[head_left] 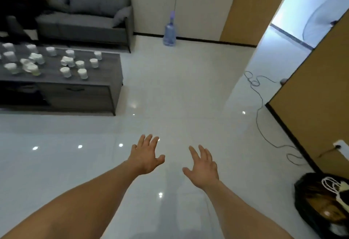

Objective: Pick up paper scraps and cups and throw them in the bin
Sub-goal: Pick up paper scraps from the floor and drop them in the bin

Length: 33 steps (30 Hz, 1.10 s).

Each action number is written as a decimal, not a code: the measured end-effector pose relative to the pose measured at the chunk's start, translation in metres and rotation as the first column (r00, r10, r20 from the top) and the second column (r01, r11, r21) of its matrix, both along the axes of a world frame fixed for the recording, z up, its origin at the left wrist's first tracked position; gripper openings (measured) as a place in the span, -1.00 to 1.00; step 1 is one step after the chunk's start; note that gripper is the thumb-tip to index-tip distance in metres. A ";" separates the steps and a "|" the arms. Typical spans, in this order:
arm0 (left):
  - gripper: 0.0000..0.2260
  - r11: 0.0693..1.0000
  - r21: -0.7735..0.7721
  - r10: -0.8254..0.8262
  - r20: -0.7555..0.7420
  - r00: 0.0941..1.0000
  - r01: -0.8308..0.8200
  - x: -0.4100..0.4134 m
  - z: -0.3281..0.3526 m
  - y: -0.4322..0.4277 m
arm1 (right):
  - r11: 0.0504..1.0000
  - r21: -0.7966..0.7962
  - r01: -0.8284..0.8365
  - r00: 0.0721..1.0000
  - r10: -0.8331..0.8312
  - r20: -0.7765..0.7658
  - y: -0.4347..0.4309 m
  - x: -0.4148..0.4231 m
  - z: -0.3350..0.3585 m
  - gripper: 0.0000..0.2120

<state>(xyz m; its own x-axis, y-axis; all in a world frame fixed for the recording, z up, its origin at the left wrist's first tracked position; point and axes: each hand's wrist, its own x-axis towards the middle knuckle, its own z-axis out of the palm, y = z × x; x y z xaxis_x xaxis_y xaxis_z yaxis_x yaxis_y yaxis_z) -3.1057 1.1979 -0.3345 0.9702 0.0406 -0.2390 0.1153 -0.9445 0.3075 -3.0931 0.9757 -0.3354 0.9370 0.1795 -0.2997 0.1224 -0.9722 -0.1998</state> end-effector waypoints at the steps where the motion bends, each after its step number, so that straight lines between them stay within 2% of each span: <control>1: -0.30 0.999 -0.007 0.048 0.011 0.999 -0.048 -0.008 0.002 0.027 | 0.999 0.001 -0.046 0.999 0.046 0.012 0.026 0.003 0.006 -0.23; 7: -0.31 0.952 -0.004 0.304 0.062 0.951 -0.305 -0.068 0.013 0.207 | 0.958 0.014 -0.288 0.957 0.287 0.041 0.202 0.004 0.026 -0.22; 11: -0.30 0.884 -0.005 0.466 0.088 0.880 -0.467 -0.109 0.025 0.326 | 0.887 0.045 -0.459 0.886 0.454 0.089 0.328 -0.010 0.032 -0.23; 14: -0.30 0.824 -0.014 0.566 0.084 0.820 -0.567 -0.137 0.030 0.390 | 0.821 0.030 -0.570 0.818 0.564 0.110 0.405 -0.017 0.036 -0.24; 19: -0.30 0.729 -0.031 0.684 0.062 0.726 -0.684 -0.163 0.032 0.466 | 0.769 0.059 -0.637 0.770 0.630 0.101 0.508 -0.010 0.031 -0.24; 26: -0.30 0.614 -0.002 0.788 0.057 0.613 -0.789 -0.146 0.030 0.572 | 0.647 0.097 -0.756 0.655 0.748 0.108 0.650 0.026 0.010 -0.22; 33: -0.31 0.498 0.058 0.863 0.060 0.501 -0.865 -0.094 0.043 0.671 | 0.506 0.120 -0.854 0.519 0.841 0.151 0.786 0.098 0.024 -0.23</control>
